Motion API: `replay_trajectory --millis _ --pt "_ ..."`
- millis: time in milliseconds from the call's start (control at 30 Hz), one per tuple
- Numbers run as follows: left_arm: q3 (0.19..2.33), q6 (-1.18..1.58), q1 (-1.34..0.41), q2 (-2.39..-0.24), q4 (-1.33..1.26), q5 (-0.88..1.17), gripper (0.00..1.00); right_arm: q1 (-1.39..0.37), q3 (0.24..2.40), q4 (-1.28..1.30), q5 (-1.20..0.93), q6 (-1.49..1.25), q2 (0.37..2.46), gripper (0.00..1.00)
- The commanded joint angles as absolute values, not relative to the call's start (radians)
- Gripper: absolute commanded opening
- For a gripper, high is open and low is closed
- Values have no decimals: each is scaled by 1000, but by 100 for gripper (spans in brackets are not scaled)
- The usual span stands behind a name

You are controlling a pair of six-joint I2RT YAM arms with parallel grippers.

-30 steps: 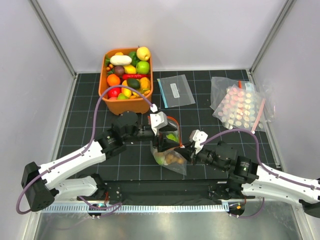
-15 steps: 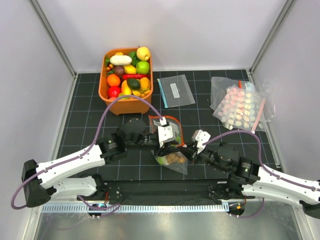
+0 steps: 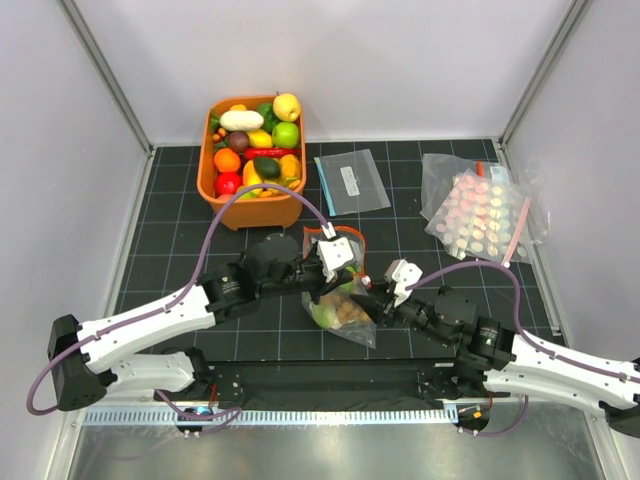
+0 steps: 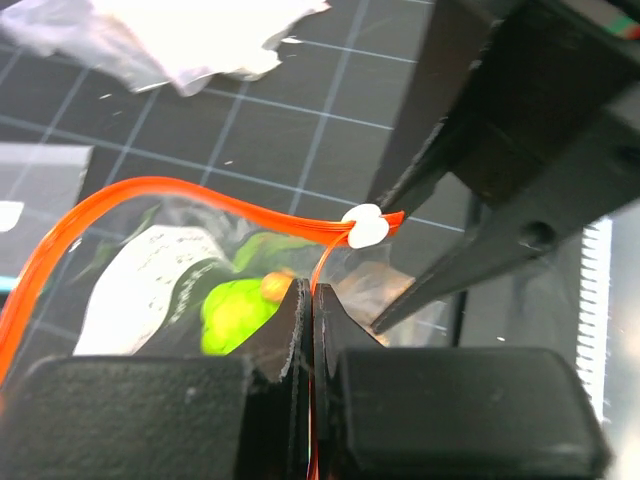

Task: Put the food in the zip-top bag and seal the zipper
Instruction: Zip the zipper food storage bag at the center of the board.

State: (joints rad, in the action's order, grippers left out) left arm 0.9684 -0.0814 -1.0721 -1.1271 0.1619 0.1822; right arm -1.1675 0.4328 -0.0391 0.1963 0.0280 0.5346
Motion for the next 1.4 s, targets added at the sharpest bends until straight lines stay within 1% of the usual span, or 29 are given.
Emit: replay_trajectory --millis 0,200,433,533,633,667,767,800,867,933,967,1000,1033,1067,1100,1167,1200,1267,1300,1367 --pt "971 -52 -1069 -1086 115 92 0 -1167 417 -138 227 31 522 40" --pt "945 -46 -1069 -1057 89 89 0 -1167 402 -156 216 34 494 43" --pt "948 -40 -1069 -1063 81 144 0 -1167 368 -187 233 22 423 46" --pt "945 -40 -1069 -1058 78 161 0 -1166 364 -206 242 12 426 48" --pt "940 -37 -1069 -1052 64 189 0 -1167 367 -222 258 2 443 48" --pt "937 -38 -1069 -1051 58 198 0 -1167 367 -225 261 2 449 46" --pt "936 -38 -1069 -1052 55 216 0 -1167 370 -247 268 -26 469 31" --pt "936 -38 -1069 -1051 54 222 0 -1167 371 -248 275 -28 475 27" --pt "936 -41 -1069 -1051 55 232 0 -1167 377 -250 285 -34 489 16" --pt "936 -41 -1069 -1046 54 236 0 -1167 382 -247 284 -34 489 2" --pt "934 -43 -1069 -1043 55 233 0 -1166 385 -239 278 -32 489 1" --pt "930 -46 -1069 -1039 54 235 2 -1166 387 -227 267 -28 485 1" --pt "930 -49 -1069 -1034 55 232 12 -1167 387 -222 244 -22 477 1" --pt "928 -51 -1069 -1020 55 232 19 -1167 387 -218 235 -14 474 1" --pt "922 -55 -1069 -1013 54 230 33 -1166 388 -206 221 -9 469 1" --pt "911 -63 -1069 -982 49 233 43 -1167 396 -184 180 -6 469 1" --pt "908 -66 -1069 -973 48 235 50 -1167 406 -176 164 -6 472 1" --pt "900 -71 -1069 -951 38 247 54 -1166 419 -155 108 18 489 1" --pt "899 -75 -1069 -947 38 259 59 -1167 432 -147 89 23 495 1" --pt "896 -92 -1072 -939 37 308 65 -1167 445 -130 46 26 515 1"
